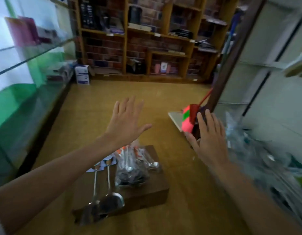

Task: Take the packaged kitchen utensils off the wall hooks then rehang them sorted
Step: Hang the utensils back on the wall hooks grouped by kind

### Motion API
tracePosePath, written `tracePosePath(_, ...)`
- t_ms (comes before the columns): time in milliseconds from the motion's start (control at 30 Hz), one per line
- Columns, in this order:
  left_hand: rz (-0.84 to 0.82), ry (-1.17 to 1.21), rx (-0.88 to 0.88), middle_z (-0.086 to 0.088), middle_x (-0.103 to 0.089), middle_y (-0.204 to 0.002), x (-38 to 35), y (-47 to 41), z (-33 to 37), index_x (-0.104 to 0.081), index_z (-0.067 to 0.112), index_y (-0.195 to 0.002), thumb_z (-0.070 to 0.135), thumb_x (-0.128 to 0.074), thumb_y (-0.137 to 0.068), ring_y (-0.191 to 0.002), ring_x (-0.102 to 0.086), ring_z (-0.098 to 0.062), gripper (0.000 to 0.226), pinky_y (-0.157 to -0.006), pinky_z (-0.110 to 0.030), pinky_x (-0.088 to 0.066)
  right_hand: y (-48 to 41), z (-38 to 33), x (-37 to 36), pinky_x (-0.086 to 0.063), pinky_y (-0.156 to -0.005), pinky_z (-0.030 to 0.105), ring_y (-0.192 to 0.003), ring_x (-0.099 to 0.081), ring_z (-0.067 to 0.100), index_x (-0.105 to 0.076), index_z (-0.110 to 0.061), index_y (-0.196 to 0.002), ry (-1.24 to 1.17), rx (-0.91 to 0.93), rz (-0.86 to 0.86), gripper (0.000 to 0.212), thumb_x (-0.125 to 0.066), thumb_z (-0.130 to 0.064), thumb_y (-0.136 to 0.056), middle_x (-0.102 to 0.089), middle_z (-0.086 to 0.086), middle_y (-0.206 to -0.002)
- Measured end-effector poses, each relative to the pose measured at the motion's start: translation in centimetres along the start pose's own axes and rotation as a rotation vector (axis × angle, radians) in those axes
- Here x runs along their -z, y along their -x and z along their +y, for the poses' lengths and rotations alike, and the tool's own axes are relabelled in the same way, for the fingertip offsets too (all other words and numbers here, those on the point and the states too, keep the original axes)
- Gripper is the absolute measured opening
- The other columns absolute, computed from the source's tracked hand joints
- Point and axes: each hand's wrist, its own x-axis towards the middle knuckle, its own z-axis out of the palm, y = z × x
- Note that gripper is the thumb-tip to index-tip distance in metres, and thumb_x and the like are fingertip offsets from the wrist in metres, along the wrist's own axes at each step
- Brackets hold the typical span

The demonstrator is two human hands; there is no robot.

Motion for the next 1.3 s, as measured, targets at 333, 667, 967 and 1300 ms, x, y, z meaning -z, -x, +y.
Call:
tracePosePath(333, -0.134, -0.054, 0.197, -0.021, -0.035, -0.152, -6.7, 5.6, -13.5, -0.03, 0.012, -0.151, 0.076, -0.02, -0.088, -0.139, -0.034, -0.04, 0.09, -0.113, -0.058, -0.029, -3.3, -14.4, -11.2, -0.007, -0.122, 0.044, -0.153, -0.006, 0.027, -0.017, -0.014, -0.158, -0.159, 0.196, -0.182, 0.085, -0.015, -0.072, -0.095, -0.009, 0.013, -0.166)
tracePosePath(667, -0.253, -0.031, 0.345, -0.019, -0.035, -0.153, -13.4, 11.3, -19.5, -0.029, 0.011, -0.152, 0.07, -0.026, -0.09, -0.141, -0.032, -0.036, 0.085, -0.115, -0.053, -0.027, -2.2, -21.9, -19.5, -0.006, -0.122, 0.041, -0.154, -0.001, 0.023, -0.015, -0.017, -0.159, -0.276, 0.267, -0.322, 0.083, -0.02, -0.071, -0.097, -0.005, 0.009, -0.167)
tracePosePath(967, -0.299, 0.012, 0.35, -0.017, -0.045, -0.145, -18.1, 12.3, -19.7, -0.039, 0.009, -0.145, 0.071, -0.022, -0.091, -0.132, -0.043, -0.036, 0.084, -0.108, -0.052, -0.036, -0.5, -22.2, -25.1, -0.002, -0.122, 0.036, -0.154, 0.003, 0.021, -0.004, -0.02, -0.16, -0.265, 0.255, -0.406, 0.084, -0.019, -0.072, -0.096, 0.002, 0.005, -0.168)
tracePosePath(1300, -0.396, 0.212, 0.318, -0.014, -0.049, -0.143, -23.4, 7.9, -13.9, -0.042, 0.012, -0.144, 0.055, -0.036, -0.098, -0.131, -0.047, -0.032, 0.063, -0.107, -0.046, -0.037, 1.1, -19.8, -28.0, -0.029, -0.116, 0.042, -0.147, -0.029, 0.026, -0.026, -0.017, -0.154, -0.292, 0.07, -0.61, 0.077, -0.031, -0.067, -0.096, -0.021, 0.008, -0.164)
